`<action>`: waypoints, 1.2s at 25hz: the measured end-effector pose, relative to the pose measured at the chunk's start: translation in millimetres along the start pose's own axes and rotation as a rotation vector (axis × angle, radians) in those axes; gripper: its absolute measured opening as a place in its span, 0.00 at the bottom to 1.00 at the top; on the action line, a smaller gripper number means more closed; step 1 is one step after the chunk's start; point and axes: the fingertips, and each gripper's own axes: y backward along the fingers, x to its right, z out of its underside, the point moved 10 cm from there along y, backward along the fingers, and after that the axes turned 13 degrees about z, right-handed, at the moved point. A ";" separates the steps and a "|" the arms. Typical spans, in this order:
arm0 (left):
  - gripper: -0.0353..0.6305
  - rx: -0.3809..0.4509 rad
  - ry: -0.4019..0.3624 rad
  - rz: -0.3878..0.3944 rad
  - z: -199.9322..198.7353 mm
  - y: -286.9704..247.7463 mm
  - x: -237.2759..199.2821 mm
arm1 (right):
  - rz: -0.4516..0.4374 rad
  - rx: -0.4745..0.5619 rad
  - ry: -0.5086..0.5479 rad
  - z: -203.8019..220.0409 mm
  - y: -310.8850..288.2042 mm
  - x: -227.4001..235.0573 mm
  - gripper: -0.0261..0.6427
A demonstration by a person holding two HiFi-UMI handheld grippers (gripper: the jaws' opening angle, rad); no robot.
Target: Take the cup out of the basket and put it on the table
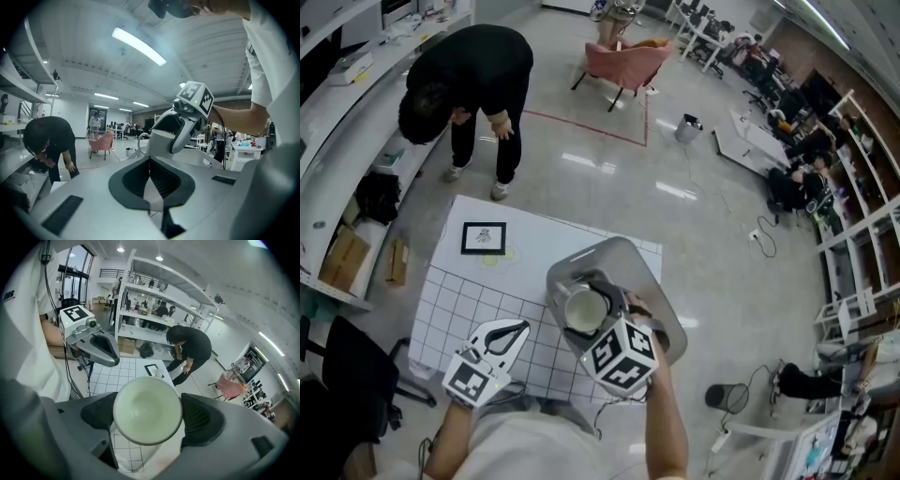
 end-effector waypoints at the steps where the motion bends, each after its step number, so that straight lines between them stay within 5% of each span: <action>1: 0.07 0.003 0.001 -0.006 0.5 3.5 -0.4 | -0.004 0.007 0.006 -5.2 0.8 -2.2 0.65; 17: 0.07 0.064 0.030 -0.155 20.7 73.7 -4.6 | -0.103 0.101 0.087 -71.6 -30.3 -62.9 0.65; 30: 0.07 0.048 0.076 -0.263 43.1 118.3 1.9 | -0.196 0.067 0.150 -85.8 -83.5 -119.5 0.65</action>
